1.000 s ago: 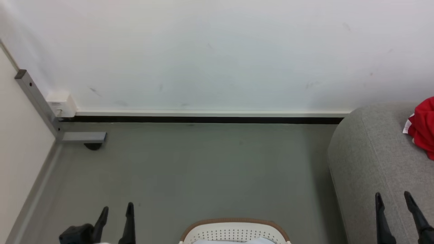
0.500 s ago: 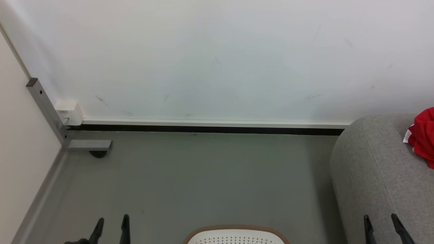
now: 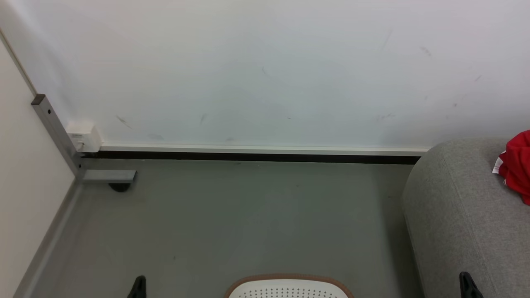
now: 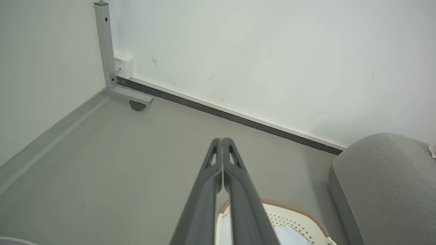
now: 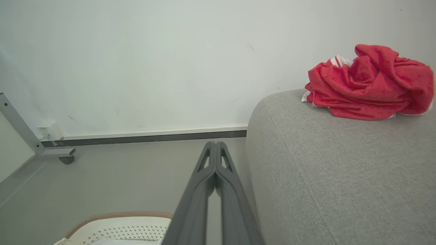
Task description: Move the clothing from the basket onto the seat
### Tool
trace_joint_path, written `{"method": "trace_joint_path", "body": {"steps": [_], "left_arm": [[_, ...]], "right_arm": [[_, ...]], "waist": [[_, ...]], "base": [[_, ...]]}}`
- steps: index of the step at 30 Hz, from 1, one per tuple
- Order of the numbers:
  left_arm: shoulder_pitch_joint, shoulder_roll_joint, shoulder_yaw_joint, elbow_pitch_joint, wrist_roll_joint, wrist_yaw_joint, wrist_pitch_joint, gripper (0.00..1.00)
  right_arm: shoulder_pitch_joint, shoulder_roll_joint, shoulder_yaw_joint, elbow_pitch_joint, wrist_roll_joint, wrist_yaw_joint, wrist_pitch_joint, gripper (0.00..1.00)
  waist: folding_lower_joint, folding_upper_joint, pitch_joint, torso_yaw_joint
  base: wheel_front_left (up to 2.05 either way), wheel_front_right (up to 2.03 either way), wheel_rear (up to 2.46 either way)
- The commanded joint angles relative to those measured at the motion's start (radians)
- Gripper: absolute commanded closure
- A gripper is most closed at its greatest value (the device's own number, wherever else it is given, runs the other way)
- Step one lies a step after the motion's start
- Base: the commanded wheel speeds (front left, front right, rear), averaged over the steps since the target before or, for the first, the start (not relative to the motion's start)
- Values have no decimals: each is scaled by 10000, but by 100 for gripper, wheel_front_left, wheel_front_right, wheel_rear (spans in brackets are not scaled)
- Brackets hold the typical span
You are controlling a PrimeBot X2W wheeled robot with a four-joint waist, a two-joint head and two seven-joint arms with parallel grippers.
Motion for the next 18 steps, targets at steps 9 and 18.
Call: {"method": "trace_joint_path", "body": {"steps": [9, 18], "left_arm": [[-383, -59, 313, -262, -1569, -180, 406, 100], [-543, -163, 527, -342, -2875, -312, 780, 100]], "right_arm": [[-475, -93, -18, -209, 1878, -3, 368, 100], [-683, -103, -36, -238, 3440, -5, 737, 100]], "waist": [[0, 0, 47, 7], [0, 0, 96, 13]], "base": [[0, 0, 0], [0, 0, 0]]}}
